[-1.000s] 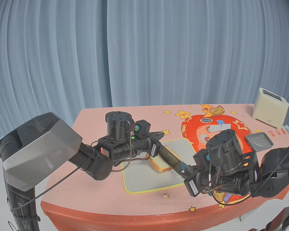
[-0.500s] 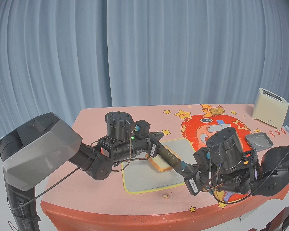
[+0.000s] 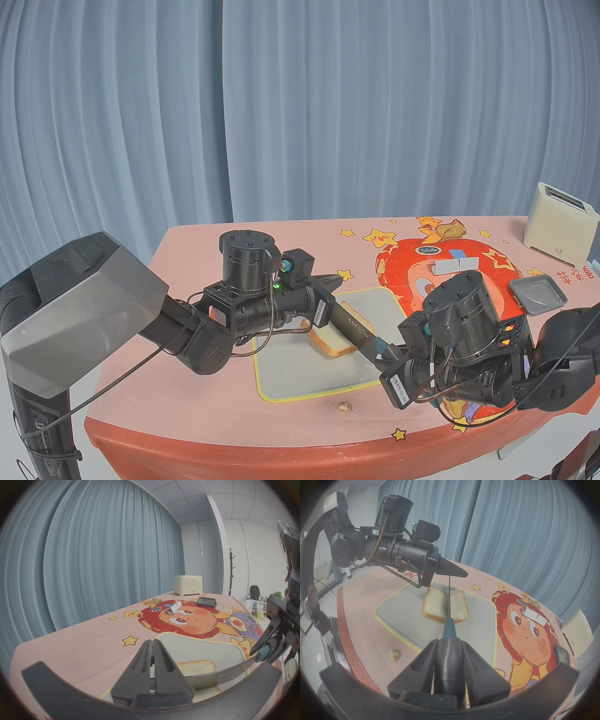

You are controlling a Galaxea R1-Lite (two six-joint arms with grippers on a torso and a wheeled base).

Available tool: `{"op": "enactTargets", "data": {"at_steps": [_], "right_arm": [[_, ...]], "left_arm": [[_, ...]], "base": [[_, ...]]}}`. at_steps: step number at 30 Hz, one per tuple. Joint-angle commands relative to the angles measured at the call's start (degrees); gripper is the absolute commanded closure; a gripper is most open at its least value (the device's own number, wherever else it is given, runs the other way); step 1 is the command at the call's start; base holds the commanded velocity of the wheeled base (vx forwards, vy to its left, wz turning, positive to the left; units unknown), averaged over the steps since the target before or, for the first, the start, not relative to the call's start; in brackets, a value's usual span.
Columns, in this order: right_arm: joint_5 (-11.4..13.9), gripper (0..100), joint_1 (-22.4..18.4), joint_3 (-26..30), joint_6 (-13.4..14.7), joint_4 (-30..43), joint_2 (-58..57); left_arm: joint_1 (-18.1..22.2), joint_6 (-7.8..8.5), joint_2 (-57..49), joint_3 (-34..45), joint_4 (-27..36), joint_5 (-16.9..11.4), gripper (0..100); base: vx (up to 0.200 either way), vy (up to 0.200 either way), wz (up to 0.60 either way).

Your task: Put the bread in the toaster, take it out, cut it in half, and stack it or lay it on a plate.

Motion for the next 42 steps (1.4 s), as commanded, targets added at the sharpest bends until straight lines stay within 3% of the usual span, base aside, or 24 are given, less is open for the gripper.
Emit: {"op": "enactTargets", "data": {"at_steps": [1,28,34,42], "right_arm": [[0.0,100,-0.1,-0.1,0.0,-0.3,0.1],[0.0,100,-0.6,0.0,0.0,-0.2,1.3],[0.0,100,-0.7,-0.1,0.1,-0.3,1.1],[0.0,100,-0.8,-0.1,0.1,-0.4,0.9]], "left_arm": [[0.2,0.06,-0.1,0.4,-0.4,0.1,100],[0.1,-0.02,-1.5,-0.5,-0.6,0.1,100],[-2.4,-0.11,-2.3,-0.3,-3.4,0.4,100],[-2.4,-0.02,-2.1,1.2,-3.6,0.5,100]], "base": [[0.0,0.0,0.0],[0.0,0.0,0.0],[0.0,0.0,0.0],[0.0,0.0,0.0]]}}
